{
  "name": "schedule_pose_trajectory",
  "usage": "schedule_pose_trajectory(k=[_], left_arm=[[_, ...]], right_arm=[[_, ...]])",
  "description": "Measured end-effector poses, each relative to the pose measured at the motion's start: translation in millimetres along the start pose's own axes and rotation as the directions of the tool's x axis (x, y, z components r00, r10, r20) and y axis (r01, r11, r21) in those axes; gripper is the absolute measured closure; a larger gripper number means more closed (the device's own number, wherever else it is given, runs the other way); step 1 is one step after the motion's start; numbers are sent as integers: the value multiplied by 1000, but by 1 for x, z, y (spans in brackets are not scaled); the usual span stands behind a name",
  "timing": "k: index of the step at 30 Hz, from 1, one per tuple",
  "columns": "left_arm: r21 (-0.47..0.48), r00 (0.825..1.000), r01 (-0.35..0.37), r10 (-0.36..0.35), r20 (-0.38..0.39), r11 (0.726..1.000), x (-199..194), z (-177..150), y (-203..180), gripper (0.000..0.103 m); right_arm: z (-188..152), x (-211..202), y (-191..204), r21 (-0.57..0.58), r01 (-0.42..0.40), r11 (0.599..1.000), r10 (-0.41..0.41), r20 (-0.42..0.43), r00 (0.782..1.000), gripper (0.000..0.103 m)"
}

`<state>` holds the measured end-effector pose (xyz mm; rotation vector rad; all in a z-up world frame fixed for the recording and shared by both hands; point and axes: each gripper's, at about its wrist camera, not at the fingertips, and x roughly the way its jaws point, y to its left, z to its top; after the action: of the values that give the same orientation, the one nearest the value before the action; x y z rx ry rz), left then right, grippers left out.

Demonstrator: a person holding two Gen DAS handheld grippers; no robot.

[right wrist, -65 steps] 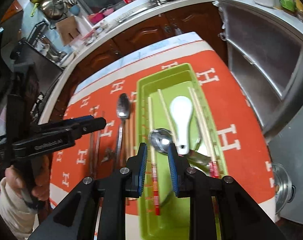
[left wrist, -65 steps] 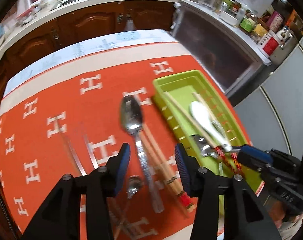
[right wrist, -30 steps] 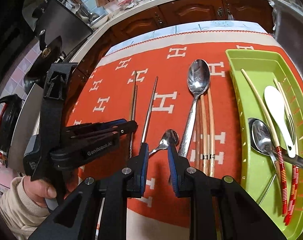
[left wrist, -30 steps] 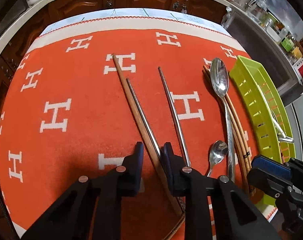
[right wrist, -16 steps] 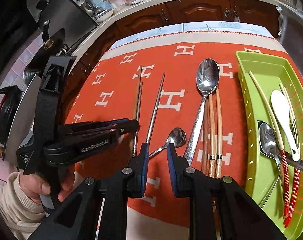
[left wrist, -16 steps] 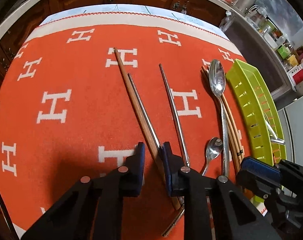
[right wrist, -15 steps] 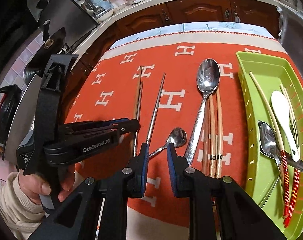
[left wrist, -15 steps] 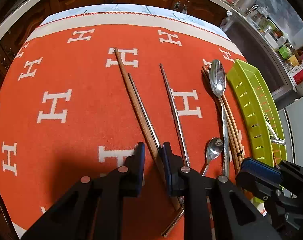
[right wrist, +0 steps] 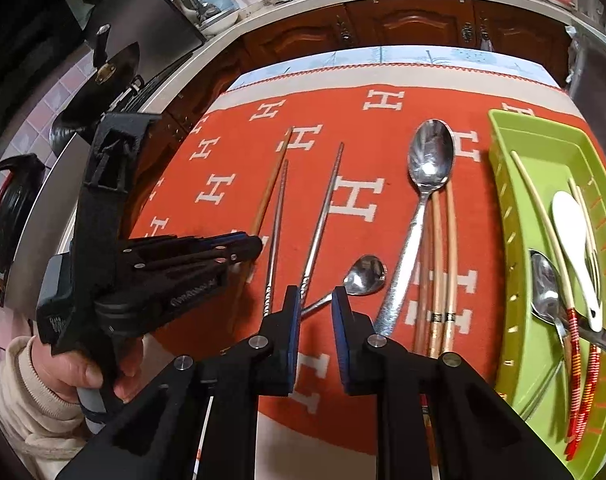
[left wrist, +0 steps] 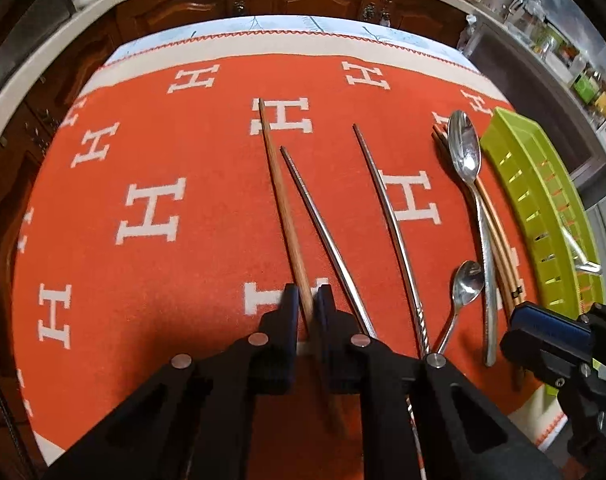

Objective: Organize utensils
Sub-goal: 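Grasp a wooden chopstick with the left tool while the right tool grasps a steel chopstick, then carry both chopsticks into the lime-green tray and release them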

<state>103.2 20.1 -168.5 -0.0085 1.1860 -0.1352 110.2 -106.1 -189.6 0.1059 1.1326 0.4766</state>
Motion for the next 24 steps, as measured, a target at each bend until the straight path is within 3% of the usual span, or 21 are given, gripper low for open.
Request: schedule_pose_trajectory(k=[5, 9, 14, 21, 24], left_arm=[[37, 999, -23, 22, 27, 999, 5, 4, -8, 96], [-48, 999, 45, -44, 18, 998, 1, 1, 10, 99], [-117, 997, 67, -64, 34, 991, -8, -4, 32, 99], [-130, 997, 64, -58, 47, 989, -20, -12, 50, 99], [-142, 996, 76, -70, 47, 987, -23, -16, 56, 99]], right_arm=[[5, 6, 8, -12, -12, 1000, 11, -5, 1000, 87], [11, 16, 18, -26, -35, 999, 34, -32, 999, 87], [15, 38, 36, -56, -45, 997, 40, -81, 996, 87], [12, 74, 50, -84, 82, 993, -94, -144, 985, 86], [10, 77, 62, -142, 155, 978, -170, -101, 980, 91]])
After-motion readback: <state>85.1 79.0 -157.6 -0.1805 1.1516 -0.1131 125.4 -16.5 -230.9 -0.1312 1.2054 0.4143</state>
